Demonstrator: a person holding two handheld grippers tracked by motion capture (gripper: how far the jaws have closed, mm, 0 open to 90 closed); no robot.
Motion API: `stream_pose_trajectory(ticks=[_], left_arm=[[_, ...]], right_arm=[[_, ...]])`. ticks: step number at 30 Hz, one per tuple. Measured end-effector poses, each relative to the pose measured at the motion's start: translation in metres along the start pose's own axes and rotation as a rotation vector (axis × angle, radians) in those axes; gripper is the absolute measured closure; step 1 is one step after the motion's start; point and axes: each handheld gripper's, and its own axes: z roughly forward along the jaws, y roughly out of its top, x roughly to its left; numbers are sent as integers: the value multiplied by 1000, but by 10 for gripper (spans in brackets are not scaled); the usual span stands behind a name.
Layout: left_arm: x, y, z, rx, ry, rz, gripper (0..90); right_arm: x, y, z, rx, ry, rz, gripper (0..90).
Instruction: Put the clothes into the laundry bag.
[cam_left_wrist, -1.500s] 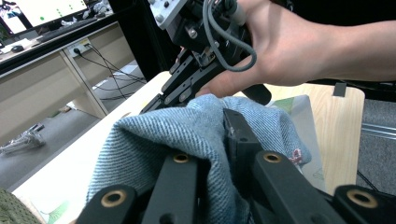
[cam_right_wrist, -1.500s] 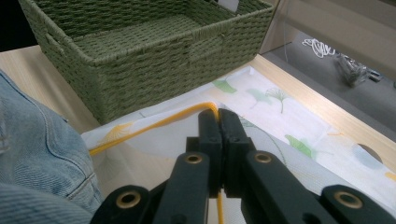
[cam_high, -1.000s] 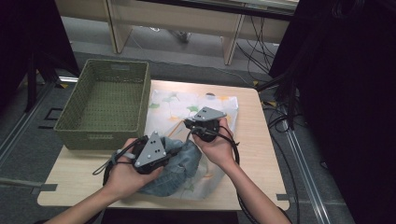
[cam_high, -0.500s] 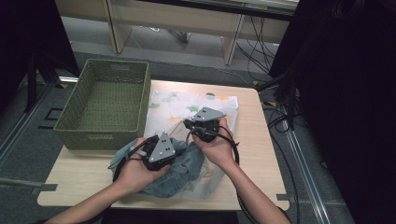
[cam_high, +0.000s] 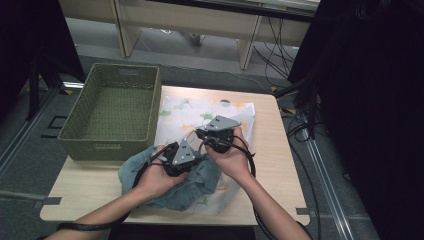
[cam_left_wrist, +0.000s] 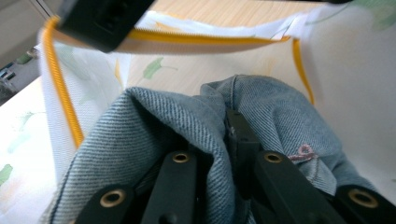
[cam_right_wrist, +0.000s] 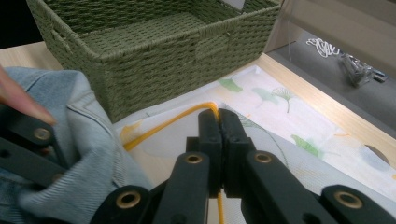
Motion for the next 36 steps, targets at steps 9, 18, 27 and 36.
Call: stream_pose_trajectory(ticks=[9, 18, 27, 36], left_arm=[[4, -9, 17, 35, 8, -17, 818], [9, -17, 27, 33, 20, -62, 816], [10, -15, 12, -27, 32, -89, 704], [9, -12, -14, -71, 48, -74, 480]], right_arm=[[1, 0, 0, 4, 3, 4, 900], [2, 0, 1, 3, 4, -9, 900], [1, -1, 1, 4, 4, -6, 900], [0, -2, 2, 8, 3, -4, 900]])
